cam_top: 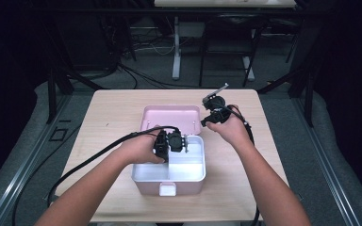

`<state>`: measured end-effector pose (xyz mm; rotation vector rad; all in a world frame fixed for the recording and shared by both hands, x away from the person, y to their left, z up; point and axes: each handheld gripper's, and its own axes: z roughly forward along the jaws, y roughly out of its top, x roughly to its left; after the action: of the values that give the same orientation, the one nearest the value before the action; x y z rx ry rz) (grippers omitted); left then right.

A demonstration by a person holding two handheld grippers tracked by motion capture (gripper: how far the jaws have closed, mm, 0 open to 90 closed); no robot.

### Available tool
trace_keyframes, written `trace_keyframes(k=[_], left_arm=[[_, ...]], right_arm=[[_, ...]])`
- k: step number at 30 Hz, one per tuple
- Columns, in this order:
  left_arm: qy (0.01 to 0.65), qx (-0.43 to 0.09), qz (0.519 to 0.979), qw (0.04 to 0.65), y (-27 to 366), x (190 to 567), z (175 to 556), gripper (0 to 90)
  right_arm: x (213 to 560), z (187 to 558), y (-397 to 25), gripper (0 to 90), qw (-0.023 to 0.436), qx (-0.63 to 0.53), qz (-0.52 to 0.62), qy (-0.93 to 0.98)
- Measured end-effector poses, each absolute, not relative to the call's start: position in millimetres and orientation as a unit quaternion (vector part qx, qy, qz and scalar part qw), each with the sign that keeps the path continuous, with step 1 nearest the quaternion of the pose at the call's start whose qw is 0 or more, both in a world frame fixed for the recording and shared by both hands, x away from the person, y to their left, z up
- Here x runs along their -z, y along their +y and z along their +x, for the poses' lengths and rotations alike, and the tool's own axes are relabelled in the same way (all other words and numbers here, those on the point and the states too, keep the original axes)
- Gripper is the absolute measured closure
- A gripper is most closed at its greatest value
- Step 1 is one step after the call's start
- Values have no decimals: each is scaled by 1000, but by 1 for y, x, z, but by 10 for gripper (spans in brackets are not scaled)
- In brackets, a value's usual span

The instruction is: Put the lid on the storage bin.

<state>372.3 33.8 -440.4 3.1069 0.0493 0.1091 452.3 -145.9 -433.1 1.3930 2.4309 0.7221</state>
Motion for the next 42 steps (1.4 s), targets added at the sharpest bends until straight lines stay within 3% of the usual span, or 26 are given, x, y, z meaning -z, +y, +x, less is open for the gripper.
trace_keyframes(k=[18, 19, 26, 42], left_arm=[[16, -37, 999, 12, 33, 440, 372, 867], [16, -37, 999, 12, 33, 440, 372, 868], [16, -38, 999, 12, 32, 440, 371, 868], [15, -43, 999, 11, 32, 441, 370, 866]], right_arm=[[451, 490, -124, 690, 115, -238, 535, 802], [452, 492, -125, 693, 96, -246, 534, 803], [461, 506, -126, 721, 106, -230, 560, 789], [465, 515, -127, 790, 68, -221, 601, 765]])
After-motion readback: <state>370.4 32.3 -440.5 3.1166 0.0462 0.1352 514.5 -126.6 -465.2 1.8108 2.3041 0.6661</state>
